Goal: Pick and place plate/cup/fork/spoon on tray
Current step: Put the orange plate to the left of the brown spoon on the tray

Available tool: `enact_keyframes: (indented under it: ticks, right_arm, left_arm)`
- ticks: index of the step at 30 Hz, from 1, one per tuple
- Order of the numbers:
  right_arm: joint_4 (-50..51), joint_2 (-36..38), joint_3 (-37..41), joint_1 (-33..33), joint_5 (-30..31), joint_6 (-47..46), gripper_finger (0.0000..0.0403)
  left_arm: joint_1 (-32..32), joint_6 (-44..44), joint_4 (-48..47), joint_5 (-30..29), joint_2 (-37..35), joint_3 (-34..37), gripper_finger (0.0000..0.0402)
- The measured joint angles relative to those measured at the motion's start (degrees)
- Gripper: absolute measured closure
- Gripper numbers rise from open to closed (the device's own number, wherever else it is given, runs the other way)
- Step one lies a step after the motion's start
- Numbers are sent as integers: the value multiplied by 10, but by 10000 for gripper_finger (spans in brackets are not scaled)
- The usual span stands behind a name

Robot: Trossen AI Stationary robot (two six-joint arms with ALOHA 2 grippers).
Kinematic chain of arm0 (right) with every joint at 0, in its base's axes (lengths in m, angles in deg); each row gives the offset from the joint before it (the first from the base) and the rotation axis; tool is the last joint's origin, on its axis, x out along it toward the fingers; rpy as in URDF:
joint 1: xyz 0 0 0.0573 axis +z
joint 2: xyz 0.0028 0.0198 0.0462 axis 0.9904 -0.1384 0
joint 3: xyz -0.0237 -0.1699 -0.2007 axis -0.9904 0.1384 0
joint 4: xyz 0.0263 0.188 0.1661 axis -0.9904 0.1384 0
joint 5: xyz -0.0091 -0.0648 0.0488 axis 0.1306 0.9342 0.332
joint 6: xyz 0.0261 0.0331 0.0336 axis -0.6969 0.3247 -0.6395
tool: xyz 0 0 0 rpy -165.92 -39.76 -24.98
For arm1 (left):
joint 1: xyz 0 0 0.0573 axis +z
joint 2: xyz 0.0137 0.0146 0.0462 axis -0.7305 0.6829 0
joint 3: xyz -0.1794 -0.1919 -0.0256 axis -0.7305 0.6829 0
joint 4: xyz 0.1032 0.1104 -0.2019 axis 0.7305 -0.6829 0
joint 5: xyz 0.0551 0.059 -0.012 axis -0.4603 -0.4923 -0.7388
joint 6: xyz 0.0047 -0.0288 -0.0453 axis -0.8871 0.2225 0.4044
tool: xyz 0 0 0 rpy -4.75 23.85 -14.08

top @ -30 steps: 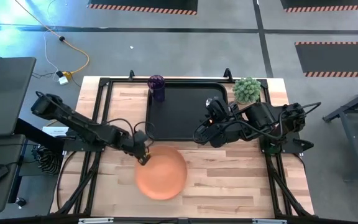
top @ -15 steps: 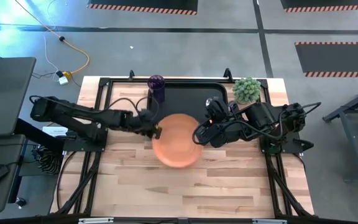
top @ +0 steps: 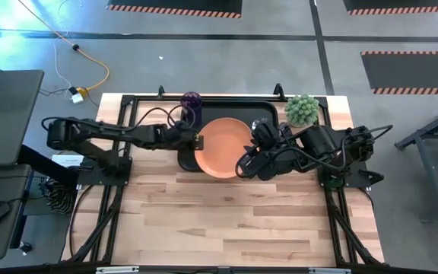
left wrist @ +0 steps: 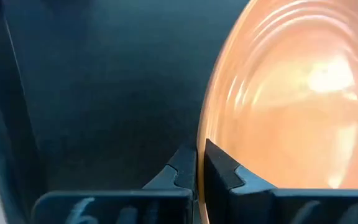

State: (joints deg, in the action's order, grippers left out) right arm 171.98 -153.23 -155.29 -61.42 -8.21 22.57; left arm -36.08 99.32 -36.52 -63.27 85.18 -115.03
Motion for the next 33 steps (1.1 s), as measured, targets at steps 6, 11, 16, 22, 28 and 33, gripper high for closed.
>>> enact_keyframes:
  ticks: [6,11,16,22,28,33]
  right_arm:
    - [0,0,0,0,-1,8,279]
    - [0,0,0,0,-2,24,279]
    - [0,0,0,0,-4,32,279]
    - [0,0,0,0,-13,41,279]
    - [0,0,0,0,-16,50,279]
    - [0,0,0,0,-16,50,279]
  left_arm:
    - [0,47,-7,2,36,-5,401]
    - [9,30,-22,-4,85,-52,401]
    - [17,-10,-103,-14,130,-112,401]
    - [25,-7,-136,-24,142,-127,401]
    - [42,-11,-127,-20,142,-127,401]
    - [59,-10,-129,-19,142,-127,401]
